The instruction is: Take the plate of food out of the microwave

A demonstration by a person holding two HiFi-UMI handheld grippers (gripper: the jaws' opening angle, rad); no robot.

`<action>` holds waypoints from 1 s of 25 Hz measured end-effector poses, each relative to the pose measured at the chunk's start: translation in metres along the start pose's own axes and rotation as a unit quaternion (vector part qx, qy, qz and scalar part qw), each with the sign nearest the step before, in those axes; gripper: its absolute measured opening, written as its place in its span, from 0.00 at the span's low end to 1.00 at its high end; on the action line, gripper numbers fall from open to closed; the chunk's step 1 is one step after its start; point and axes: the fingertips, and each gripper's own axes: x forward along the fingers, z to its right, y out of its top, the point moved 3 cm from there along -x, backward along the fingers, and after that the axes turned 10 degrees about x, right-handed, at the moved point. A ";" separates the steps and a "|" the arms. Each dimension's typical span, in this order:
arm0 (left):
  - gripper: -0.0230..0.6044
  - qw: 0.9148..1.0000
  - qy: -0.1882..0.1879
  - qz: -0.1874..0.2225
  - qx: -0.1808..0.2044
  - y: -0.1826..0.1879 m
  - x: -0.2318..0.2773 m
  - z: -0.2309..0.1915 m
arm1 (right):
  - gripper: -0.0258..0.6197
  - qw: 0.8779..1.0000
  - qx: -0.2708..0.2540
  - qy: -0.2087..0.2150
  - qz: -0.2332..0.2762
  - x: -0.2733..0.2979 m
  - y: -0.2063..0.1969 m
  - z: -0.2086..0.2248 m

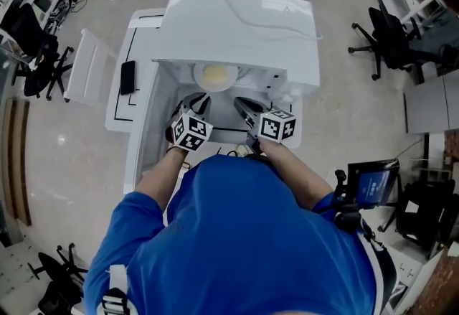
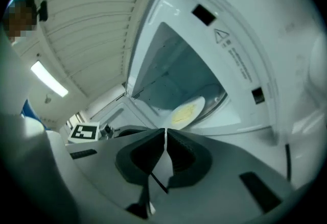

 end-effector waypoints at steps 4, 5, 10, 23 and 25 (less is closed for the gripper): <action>0.11 0.998 0.014 0.006 -0.066 -0.005 -0.010 0.000 | 0.16 0.988 0.150 0.026 0.039 0.011 0.007 0.006; 0.11 0.997 0.016 0.006 -0.072 -0.006 -0.013 0.001 | 0.18 0.981 0.185 0.029 0.047 0.014 0.007 0.009; 0.11 0.996 0.023 0.007 -0.086 -0.010 -0.027 0.007 | 0.26 0.946 0.313 0.031 0.078 0.033 0.003 0.028; 0.11 0.994 0.042 -0.003 -0.105 -0.027 -0.048 0.008 | 0.29 0.912 0.399 0.011 0.099 0.065 -0.004 0.039; 0.11 0.994 0.043 -0.007 -0.104 -0.030 -0.050 0.007 | 0.29 0.908 0.406 0.008 0.101 0.070 -0.004 0.041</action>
